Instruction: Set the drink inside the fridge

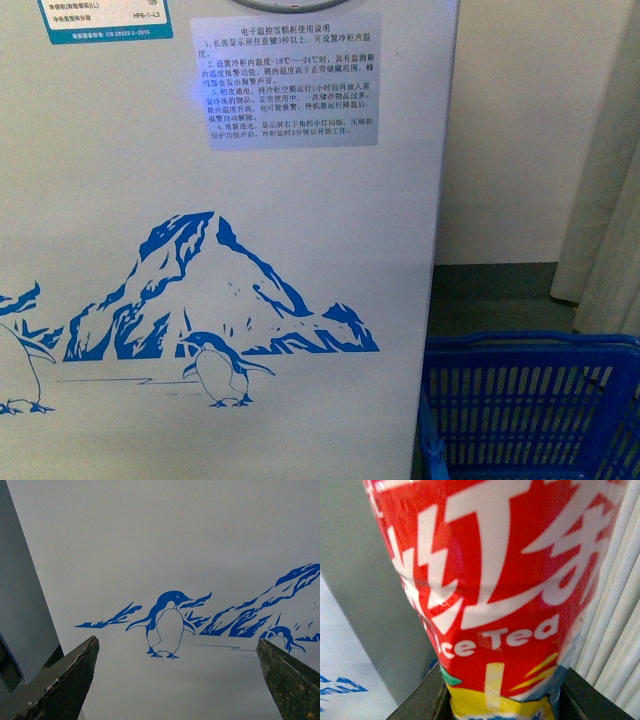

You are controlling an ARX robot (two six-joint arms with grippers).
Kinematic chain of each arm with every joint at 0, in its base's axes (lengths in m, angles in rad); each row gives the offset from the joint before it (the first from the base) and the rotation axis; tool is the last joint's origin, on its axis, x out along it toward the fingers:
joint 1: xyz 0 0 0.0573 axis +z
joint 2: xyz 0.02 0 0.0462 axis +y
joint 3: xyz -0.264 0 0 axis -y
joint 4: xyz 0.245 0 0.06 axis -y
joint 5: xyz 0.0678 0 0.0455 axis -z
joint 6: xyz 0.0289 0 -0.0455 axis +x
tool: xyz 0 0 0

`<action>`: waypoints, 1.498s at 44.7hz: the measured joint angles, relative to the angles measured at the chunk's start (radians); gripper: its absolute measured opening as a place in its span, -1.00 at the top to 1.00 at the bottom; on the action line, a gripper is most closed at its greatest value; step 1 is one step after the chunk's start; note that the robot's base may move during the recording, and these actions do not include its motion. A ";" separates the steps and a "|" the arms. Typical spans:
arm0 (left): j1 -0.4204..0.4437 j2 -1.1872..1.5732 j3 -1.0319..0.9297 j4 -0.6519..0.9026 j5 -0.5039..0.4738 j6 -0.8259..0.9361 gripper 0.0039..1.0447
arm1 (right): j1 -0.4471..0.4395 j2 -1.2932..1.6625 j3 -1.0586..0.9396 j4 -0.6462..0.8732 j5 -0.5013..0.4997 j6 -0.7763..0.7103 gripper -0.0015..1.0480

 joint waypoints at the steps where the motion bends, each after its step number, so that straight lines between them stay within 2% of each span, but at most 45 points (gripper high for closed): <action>1: 0.000 0.000 0.000 0.000 0.000 0.000 -0.85 | 0.000 0.000 0.000 0.000 0.000 0.000 0.27; 67: 0.000 0.000 0.000 0.000 0.000 0.000 -0.85 | 0.000 0.000 -0.010 0.003 0.001 -0.003 0.29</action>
